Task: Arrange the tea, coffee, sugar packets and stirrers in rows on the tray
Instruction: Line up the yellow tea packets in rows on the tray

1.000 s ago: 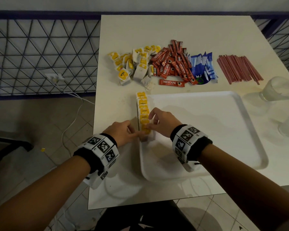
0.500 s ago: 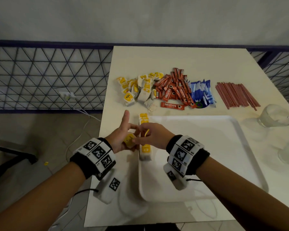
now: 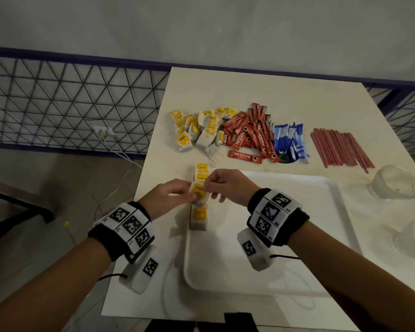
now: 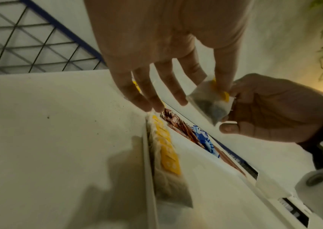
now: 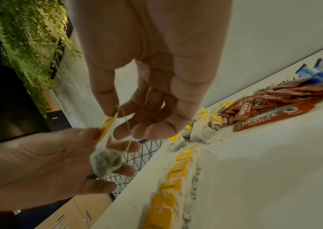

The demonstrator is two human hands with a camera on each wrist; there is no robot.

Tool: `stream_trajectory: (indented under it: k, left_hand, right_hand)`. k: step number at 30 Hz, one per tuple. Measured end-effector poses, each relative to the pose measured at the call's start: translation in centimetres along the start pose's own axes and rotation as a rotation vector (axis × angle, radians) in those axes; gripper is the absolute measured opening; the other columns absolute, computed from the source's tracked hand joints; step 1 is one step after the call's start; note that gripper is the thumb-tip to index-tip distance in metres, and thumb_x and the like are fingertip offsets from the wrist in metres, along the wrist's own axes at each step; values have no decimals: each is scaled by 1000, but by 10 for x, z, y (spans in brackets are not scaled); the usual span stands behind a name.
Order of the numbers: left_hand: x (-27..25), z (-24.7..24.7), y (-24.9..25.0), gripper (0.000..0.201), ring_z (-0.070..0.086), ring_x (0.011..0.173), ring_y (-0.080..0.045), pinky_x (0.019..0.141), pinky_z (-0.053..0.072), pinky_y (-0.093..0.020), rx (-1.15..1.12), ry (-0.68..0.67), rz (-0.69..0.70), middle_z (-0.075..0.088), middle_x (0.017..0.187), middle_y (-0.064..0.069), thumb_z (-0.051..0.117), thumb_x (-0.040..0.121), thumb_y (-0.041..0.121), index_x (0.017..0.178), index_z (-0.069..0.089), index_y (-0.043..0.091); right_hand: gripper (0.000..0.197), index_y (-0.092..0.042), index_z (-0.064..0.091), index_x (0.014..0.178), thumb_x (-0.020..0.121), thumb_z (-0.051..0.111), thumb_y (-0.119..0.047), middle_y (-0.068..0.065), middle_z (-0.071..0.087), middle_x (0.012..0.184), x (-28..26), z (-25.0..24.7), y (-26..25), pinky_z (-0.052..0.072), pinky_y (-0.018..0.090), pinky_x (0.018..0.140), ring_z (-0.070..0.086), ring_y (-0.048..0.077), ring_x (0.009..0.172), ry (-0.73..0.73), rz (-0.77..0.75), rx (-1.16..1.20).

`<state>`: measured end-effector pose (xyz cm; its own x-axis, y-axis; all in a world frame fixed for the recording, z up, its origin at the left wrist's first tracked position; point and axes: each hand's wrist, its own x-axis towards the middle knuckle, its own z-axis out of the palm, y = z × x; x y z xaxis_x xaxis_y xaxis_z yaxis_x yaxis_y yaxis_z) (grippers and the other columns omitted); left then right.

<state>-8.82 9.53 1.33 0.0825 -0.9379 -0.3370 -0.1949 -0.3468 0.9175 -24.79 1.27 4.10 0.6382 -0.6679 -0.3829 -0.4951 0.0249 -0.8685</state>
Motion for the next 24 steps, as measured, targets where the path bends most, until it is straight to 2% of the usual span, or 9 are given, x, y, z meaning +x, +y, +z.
stream_trajectory:
  k: [3,6,7,9,11,16,19,22,24]
  left_hand:
    - [2,2,-4,34,53,67,6,68,37,-7,135,44,99,61,75,22,76,74,10,52,61,33]
    - [3,5,-4,34,44,49,3,53,32,-8,143,87,87,50,49,19,68,81,9,54,52,22]
    - [3,6,-5,34,41,46,2,52,31,-8,127,105,81,47,45,17,67,82,9,54,51,20]
    - [3,8,-7,33,39,48,2,53,31,-8,91,132,79,44,44,16,66,83,10,54,52,18]
    - [1,10,-8,30,39,49,2,53,31,-8,59,137,67,45,45,16,65,83,10,56,55,17]
    - [-2,13,-5,22,54,52,8,59,42,-6,-93,133,58,63,52,14,61,82,-5,77,61,16]
    - [-2,8,-2,23,53,56,9,63,42,-7,-41,159,80,63,56,17,65,80,-1,69,62,19]
    - [-3,2,1,29,51,58,7,66,40,-9,35,177,62,60,57,18,71,77,10,57,66,31]
    - [-4,0,4,26,52,55,8,63,39,-7,22,138,50,61,55,17,70,78,7,61,65,26]
  right_hand:
    - [18,-17,56,71,87,61,-12,1,55,67,0,-3,1,43,21,55,51,11,62,-31,-13,-14]
    - [6,-15,57,87,86,63,-15,1,57,75,0,-6,1,44,21,59,53,12,66,-36,-26,5]
    - [10,-15,57,93,86,63,-16,0,58,78,0,-7,2,44,22,61,53,12,68,-33,-28,10]
    - [8,-15,57,94,87,61,-17,-1,58,77,-1,-9,4,45,21,62,54,11,69,-43,-22,40]
    - [4,-16,60,84,87,62,-15,-1,59,72,-3,-11,5,46,20,62,56,9,67,-92,-10,68]
    - [17,-19,60,69,82,68,-11,-9,62,57,-1,-12,8,47,13,55,56,-3,50,-155,-42,31]
    - [16,-18,60,69,80,69,-12,-3,63,64,-1,-15,7,46,13,55,55,-2,51,-167,-65,9]
    - [14,-19,61,71,81,68,-13,0,63,70,-2,-23,5,46,13,56,55,-2,54,-178,-85,-20]
    - [14,-20,62,72,83,66,-13,-3,63,70,-1,-30,4,46,12,56,55,-5,53,-169,-102,-33]
